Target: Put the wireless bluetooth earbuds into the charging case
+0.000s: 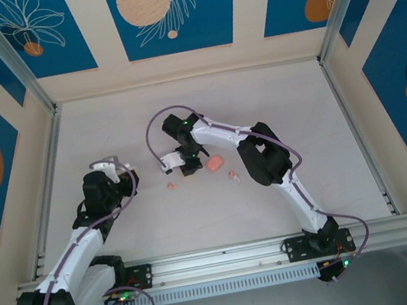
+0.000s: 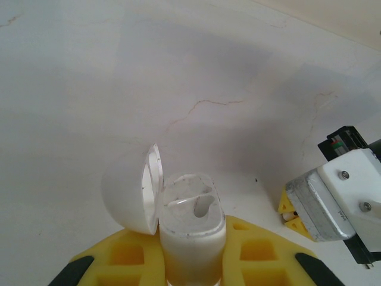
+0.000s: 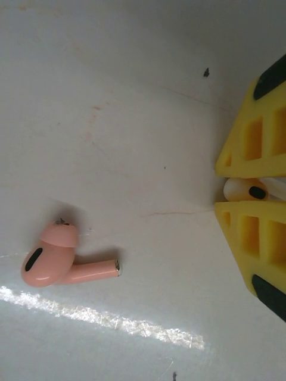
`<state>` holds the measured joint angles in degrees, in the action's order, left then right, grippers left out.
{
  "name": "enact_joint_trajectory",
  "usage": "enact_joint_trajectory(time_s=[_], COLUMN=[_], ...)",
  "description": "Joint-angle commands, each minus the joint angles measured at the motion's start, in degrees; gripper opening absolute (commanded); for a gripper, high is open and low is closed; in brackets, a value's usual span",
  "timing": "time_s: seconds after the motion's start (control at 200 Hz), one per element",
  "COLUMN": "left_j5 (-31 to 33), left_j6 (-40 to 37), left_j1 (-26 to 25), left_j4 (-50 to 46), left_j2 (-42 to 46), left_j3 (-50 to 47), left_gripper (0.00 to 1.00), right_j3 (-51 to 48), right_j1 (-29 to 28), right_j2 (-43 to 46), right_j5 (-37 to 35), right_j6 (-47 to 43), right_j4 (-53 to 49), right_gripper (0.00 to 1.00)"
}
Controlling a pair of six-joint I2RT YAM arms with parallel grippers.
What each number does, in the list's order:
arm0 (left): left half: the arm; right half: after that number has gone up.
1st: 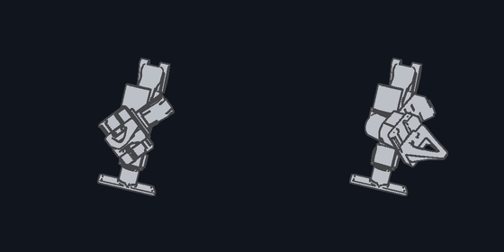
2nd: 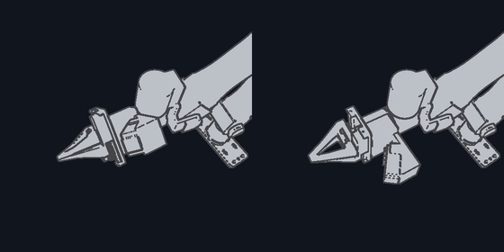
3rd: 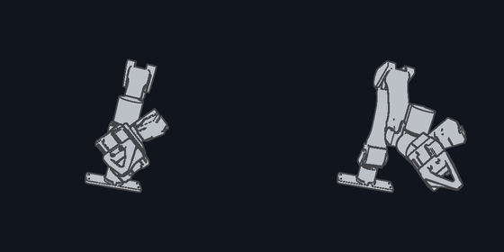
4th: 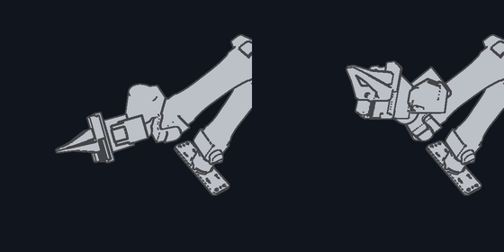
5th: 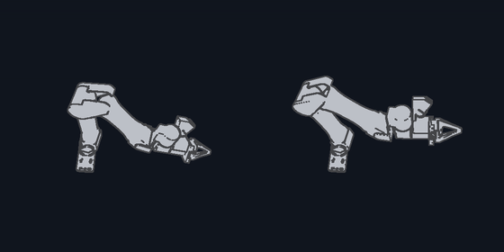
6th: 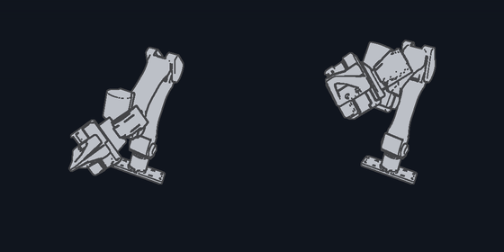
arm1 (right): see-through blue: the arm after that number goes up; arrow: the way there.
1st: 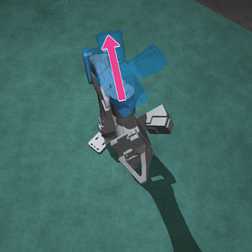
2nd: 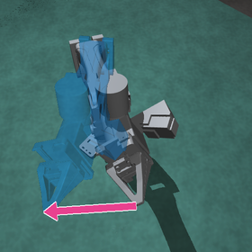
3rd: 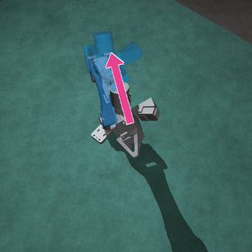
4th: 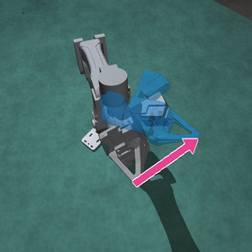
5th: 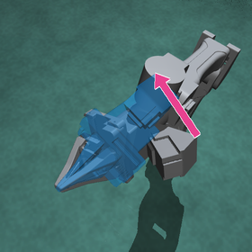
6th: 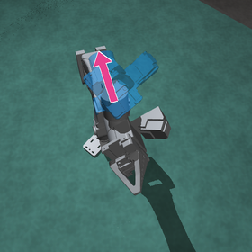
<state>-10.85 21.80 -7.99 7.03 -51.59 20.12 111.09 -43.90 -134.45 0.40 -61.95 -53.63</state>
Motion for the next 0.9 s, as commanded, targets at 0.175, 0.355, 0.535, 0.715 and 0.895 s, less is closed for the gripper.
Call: enact_joint_trajectory(time_s=[0.175,0.355,0.535,0.715,0.895], left_j5=[-8.7,-10.2,-9.1,-7.8,-9.2], left_j6=[-2.0,-3.7,-5.7,-9.1,-8.5], left_j1=[0.1,-3.3,-10.0,-18.9,-24.3], left_j4=[11.0,18.5,27.6,38.8,51.2], left_j2=[-5.2,-8.9,-15.6,-24.7,-33.0], left_j3=[-0.5,-0.7,-0.7,0.9,3.3], left_gripper=[0.11,0.11,0.10,0.11,0.11], right_j3=[-9.8,-22.1,-33.1,-46.7,-59.8], right_j1=[3.1,6.2,10.0,14.3,17.6], right_j2=[12.8,22.1,29.7,38.9,48.6], right_j5=[11.1,18.5,26.7,33.8,34.3], right_j6=[11.2,20.9,31.3,44.5,56.6], right_j4=[8.5,21.1,31.1,47.4,66.1], right_gripper=[0.09,0.09,0.09,0.09,0.09])
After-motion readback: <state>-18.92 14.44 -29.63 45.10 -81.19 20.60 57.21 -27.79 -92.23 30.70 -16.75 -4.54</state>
